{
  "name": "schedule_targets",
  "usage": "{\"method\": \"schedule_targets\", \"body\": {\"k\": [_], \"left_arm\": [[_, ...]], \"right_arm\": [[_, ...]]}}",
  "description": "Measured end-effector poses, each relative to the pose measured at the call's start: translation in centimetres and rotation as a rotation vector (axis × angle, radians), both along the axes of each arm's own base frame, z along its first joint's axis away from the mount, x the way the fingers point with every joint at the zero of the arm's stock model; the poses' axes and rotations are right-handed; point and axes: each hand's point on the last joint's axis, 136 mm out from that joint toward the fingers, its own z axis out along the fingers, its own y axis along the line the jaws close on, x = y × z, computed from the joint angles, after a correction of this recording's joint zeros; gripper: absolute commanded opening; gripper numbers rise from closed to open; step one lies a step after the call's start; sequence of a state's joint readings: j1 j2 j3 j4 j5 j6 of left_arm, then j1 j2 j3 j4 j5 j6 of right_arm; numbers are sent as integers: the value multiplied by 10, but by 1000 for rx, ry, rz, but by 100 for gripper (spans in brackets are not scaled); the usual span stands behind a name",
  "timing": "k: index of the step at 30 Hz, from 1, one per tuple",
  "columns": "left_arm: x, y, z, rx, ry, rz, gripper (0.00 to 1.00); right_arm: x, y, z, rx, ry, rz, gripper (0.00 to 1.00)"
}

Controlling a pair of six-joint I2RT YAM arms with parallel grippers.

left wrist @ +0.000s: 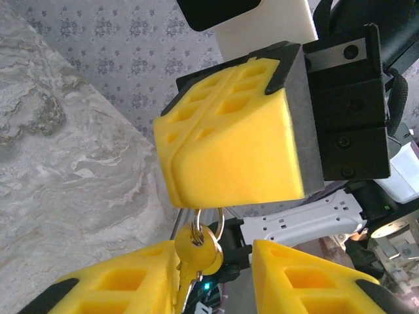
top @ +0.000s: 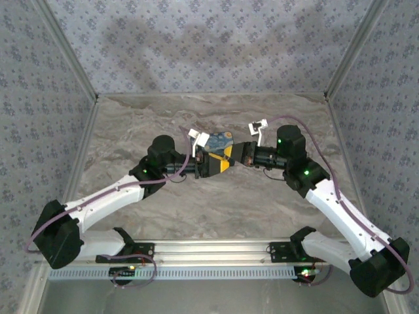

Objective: Unlock the padlock with the key

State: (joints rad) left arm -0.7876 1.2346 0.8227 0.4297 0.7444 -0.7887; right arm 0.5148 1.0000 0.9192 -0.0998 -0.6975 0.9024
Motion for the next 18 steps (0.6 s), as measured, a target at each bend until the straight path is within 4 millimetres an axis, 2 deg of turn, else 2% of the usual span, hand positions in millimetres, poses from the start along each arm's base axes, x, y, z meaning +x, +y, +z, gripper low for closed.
{"method": "schedule_targets", "body": {"k": [3,9,12,16,18], "left_arm": [[0,1,-3,15,-1,1,21],[0,2,-12,54,7,8,13],[-2,4,-11,59,6,8,10],[-3,6,-7,57,-11,8,0],[-4,8,-4,57,-22,8,0]], "right_arm": [[1,-2,0,2,1,-4,3],[2,-5,2,8,0,-2,3],[0,-5,3,11,1,8,3],[-1,-5,1,9,8,14,4],[-2,-6,0,7,13,15,4]]}}
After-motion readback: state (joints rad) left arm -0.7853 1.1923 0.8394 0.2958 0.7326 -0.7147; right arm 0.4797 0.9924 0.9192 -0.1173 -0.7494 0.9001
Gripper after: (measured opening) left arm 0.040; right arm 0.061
